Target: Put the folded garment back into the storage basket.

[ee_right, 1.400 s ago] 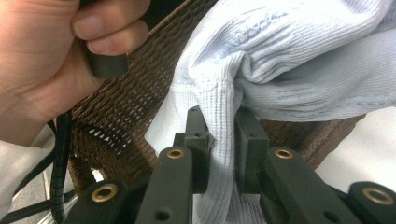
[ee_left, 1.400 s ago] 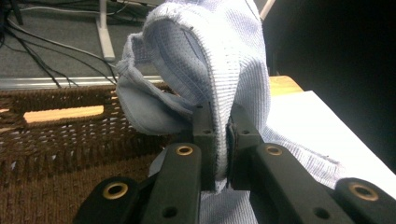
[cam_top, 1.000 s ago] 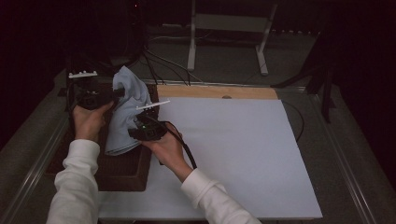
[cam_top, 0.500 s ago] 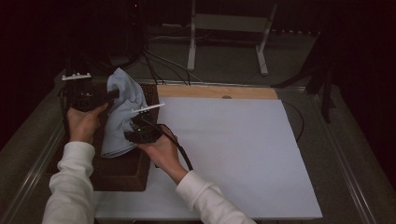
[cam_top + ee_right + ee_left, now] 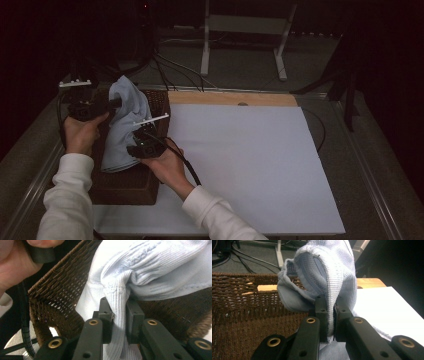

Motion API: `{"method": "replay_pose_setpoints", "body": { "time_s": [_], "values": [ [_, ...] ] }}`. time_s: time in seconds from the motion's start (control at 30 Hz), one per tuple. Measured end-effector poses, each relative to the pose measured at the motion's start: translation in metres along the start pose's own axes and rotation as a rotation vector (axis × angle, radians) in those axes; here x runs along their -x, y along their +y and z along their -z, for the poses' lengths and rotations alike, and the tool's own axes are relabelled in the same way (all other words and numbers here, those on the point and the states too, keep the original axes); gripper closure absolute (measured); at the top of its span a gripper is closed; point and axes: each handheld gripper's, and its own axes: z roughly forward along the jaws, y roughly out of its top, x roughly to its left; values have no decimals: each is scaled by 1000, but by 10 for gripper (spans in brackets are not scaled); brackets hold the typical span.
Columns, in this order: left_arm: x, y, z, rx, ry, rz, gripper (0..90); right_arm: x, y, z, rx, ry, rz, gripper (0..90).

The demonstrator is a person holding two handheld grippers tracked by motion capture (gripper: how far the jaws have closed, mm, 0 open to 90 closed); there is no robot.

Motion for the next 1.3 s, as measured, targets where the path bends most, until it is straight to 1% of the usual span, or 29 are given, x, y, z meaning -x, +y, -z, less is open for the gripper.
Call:
{"method": "replay_pose_setpoints", "body": {
  "time_s": [0.17,0.33,0.53,0.67,0.77,0.9,1.07,1.3],
  "values": [
    [-2,-1,2,1,-4,2,847,-4,0,-4,-8,0,4,782],
    [-5,-4,1,-12,-6,0,848,-8,0,-8,-26,6,6,781],
    [-7,-6,2,-15,0,-2,847,-10,0,-12,-29,10,7,781],
    [-8,-7,2,-17,-2,-2,847,-11,-1,-15,-32,13,4,781],
    [-9,-9,1,-31,5,-9,847,-13,-2,-18,-39,20,-3,781],
    [-11,-11,3,-30,9,-6,846,-17,-2,-23,-46,20,-7,781],
    [-14,-13,6,-34,16,-5,844,-23,-2,-26,-52,28,2,779],
    [-18,-15,10,-35,25,-1,843,-27,-2,-29,-62,42,9,779]
  ]
}}
